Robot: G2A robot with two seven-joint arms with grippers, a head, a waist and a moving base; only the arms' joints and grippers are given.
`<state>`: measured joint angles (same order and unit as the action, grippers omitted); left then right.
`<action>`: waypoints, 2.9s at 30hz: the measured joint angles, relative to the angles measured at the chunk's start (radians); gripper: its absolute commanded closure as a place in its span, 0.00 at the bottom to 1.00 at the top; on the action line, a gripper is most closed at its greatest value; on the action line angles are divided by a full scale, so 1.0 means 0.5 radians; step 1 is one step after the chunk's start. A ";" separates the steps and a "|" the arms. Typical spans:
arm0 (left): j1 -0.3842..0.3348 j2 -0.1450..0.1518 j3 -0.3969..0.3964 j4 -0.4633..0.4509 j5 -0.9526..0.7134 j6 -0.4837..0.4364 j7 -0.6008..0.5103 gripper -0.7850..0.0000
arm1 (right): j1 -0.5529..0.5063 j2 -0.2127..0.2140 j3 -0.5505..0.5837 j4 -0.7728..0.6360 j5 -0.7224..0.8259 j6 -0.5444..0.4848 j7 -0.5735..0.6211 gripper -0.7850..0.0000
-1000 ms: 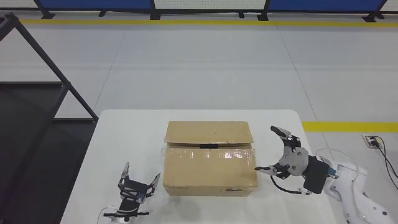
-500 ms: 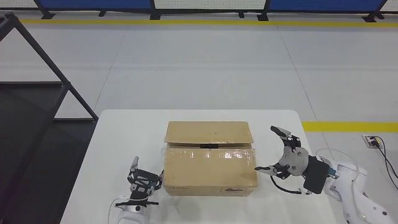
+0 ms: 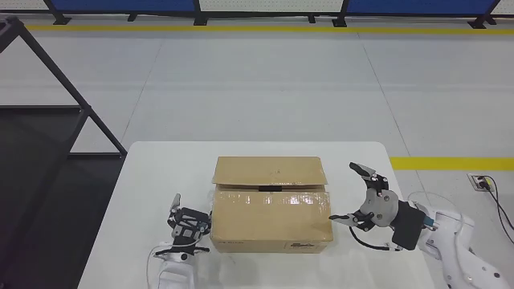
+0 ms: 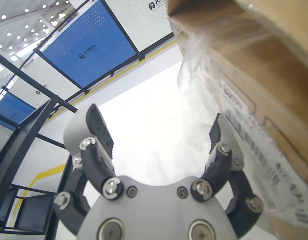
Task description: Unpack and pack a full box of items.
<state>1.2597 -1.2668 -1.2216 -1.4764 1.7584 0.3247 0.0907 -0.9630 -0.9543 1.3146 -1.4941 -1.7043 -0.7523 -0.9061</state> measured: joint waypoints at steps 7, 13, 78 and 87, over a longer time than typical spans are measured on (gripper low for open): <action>0.027 -0.011 -0.084 -0.020 -0.094 0.103 0.040 0.00 | 0.000 0.000 0.000 0.000 0.000 0.000 0.000 0.00; 0.053 -0.019 -0.171 -0.054 -0.170 0.184 0.065 0.00 | 0.000 0.000 0.000 0.000 0.000 0.000 0.000 0.00; -0.219 -0.221 -0.107 0.362 -0.295 0.635 0.343 0.00 | 0.000 0.000 0.000 0.000 0.000 0.000 0.000 0.00; -0.260 -0.248 -0.136 0.360 -0.264 0.794 0.287 0.00 | 0.000 0.000 0.000 0.000 0.000 0.000 0.000 0.00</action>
<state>1.1297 -1.3909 -1.2895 -1.2964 1.6263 0.7218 0.2342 -0.9630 -0.9543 1.3146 -1.4941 -1.7043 -0.7523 -0.9061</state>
